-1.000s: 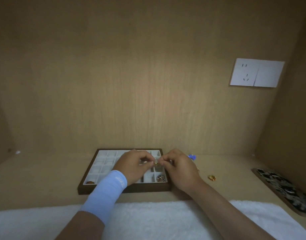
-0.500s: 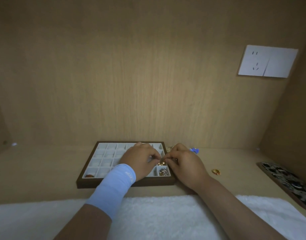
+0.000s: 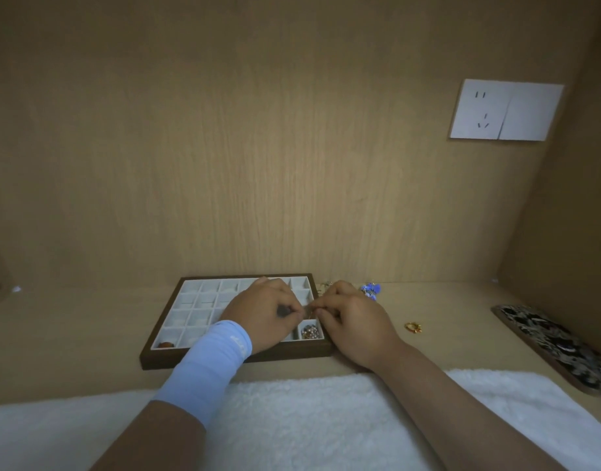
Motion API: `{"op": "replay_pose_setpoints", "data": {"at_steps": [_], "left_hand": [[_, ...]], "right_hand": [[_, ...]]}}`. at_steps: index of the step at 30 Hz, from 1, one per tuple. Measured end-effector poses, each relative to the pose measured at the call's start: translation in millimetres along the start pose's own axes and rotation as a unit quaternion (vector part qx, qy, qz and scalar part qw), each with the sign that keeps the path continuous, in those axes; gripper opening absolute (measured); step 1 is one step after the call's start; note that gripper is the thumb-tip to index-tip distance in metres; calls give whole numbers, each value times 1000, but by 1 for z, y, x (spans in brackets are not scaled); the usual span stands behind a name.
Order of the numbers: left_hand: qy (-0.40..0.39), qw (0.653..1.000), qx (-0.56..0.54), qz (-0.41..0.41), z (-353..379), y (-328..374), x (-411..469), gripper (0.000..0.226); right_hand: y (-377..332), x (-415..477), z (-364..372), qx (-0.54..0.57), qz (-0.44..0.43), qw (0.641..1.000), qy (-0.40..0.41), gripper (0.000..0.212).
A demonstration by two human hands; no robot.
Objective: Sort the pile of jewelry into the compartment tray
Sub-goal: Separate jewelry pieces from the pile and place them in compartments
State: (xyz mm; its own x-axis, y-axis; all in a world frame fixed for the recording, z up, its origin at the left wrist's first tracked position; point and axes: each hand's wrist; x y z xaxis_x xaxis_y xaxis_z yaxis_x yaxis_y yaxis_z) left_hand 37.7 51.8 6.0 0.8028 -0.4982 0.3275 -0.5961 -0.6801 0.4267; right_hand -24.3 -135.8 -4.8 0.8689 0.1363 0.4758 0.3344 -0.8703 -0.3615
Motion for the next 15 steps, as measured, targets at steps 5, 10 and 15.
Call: {"op": "replay_pose_setpoints", "data": {"at_steps": [5,10,15], "left_hand": [[4,1000,1,6,1,1,-2,14],[10,1000,4,17,1,2,-4,11],[4,1000,9,12,-1,3,-4,13]], "right_hand": [[-2,0,0,-24,-11,1000,-7,28],[-1,-1,-1,-21,-17,1000,1,31],[1,-1,-1,-20,-14,1000,-1,30]]}}
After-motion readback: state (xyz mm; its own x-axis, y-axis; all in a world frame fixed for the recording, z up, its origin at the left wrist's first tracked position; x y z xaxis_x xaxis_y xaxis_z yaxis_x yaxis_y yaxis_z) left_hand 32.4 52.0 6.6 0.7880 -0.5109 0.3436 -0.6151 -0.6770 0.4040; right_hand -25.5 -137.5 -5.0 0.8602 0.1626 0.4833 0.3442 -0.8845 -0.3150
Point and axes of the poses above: each hand's wrist, its own x-axis towards the middle knuckle, its own z-axis out of the palm, y = z × x, and after that the axes turned 4 degrees about -z, right-handed
